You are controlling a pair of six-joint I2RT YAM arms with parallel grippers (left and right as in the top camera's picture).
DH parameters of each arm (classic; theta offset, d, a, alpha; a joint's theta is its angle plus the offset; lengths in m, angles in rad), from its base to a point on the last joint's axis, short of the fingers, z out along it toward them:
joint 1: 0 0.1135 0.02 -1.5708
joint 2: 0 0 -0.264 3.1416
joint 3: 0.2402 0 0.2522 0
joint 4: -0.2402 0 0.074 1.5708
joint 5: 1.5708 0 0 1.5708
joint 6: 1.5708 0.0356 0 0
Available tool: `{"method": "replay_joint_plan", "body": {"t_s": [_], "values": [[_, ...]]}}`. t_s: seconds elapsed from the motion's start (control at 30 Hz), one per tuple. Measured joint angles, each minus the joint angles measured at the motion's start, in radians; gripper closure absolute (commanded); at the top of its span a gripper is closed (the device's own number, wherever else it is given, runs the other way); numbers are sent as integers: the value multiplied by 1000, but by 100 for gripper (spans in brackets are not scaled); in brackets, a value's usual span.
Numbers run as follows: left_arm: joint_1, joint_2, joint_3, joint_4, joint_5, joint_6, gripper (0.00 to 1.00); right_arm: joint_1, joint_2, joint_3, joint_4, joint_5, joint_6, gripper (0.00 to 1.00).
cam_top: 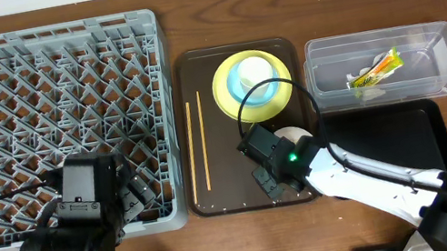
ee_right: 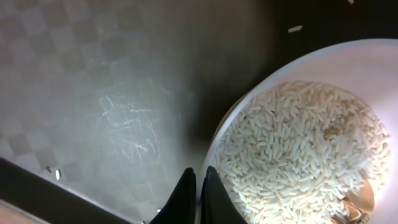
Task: Sort waste into correct bins and load items into the dishwasher
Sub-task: 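Carry the rice bowl over the black tray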
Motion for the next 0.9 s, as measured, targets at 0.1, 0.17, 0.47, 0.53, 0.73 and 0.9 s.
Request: {"method": "replay_joint_plan", "body": {"t_s": [0.1,0.17,0.47,0.53,0.73,0.9], "values": [[0,0,0,0,0,0,0,0,-27,23,-37,-29,2,99],[0,0,0,0,0,0,0,0,-66,49,-61,-62,10,99],[0,0,0,0,0,0,0,-94,-371,131,-227,-113,81,99],[0,0,0,0,0,0,0,-157,-415,131,-273,-126,102,99],[0,0,0,0,0,0,0,-419,-494,131,-344,-237,113,99],[0,0,0,0,0,0,0,-622,-504,131,-398,-338,106,99]]}}
